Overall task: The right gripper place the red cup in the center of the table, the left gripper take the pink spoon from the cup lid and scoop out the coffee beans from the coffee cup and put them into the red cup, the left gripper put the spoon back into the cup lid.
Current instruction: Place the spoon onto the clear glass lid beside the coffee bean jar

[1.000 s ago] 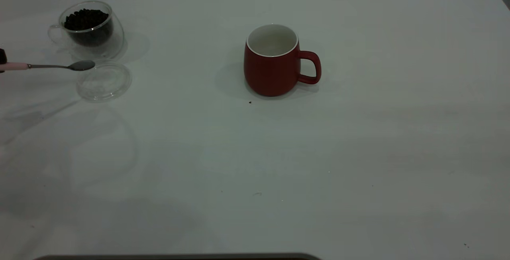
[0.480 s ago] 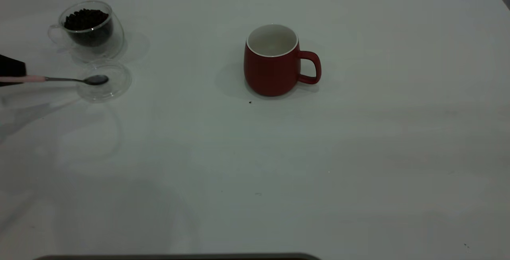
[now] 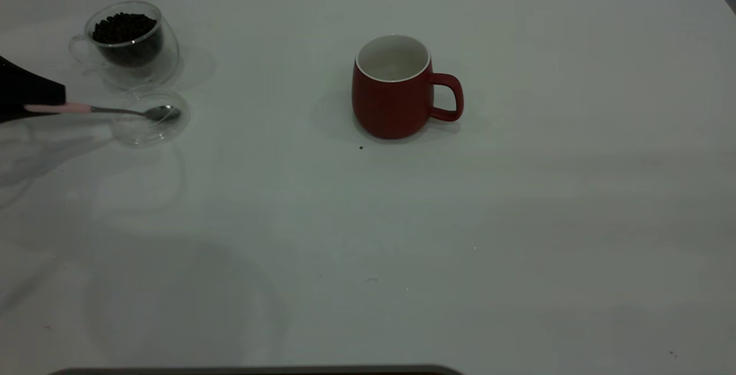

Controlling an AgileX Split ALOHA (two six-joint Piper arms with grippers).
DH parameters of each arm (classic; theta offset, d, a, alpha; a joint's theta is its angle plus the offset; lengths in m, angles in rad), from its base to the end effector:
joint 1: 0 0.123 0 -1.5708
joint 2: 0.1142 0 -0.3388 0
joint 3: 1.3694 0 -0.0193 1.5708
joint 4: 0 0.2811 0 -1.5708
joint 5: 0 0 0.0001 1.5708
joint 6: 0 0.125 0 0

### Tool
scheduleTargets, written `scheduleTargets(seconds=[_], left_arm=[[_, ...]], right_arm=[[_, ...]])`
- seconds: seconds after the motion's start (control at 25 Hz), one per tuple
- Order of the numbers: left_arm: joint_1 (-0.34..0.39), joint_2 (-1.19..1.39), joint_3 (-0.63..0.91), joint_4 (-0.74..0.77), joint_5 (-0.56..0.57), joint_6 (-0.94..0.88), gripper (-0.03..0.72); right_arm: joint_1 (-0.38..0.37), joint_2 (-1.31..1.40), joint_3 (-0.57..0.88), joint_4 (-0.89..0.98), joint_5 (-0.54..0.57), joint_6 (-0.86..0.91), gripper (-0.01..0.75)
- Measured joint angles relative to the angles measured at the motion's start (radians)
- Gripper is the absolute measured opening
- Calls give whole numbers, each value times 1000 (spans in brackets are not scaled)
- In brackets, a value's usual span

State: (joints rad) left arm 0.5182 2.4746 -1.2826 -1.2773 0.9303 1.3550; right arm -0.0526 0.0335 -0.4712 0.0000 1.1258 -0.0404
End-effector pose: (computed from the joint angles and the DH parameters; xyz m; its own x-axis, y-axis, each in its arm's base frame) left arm 0.4293 0.1343 -0.0213 -0.9007 -0.3293 -0.2834 -0.0298 0.6976 -0.7159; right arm 0.0015 -0.0001 0.2597 -0.5663 -0.0106 -0.8242 0.0297 0.9990 -0.0333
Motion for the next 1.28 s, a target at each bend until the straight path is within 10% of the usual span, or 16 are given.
scheduleTargets(seconds=[0.68,1.28], left_arm=[[-27,17,-2,-37,-11,51,142],[-27,19,-2,-38,-46,50,478]], right_arm=[[0,0,0,0,0,0,591],[0,0,0,0,0,0,591]])
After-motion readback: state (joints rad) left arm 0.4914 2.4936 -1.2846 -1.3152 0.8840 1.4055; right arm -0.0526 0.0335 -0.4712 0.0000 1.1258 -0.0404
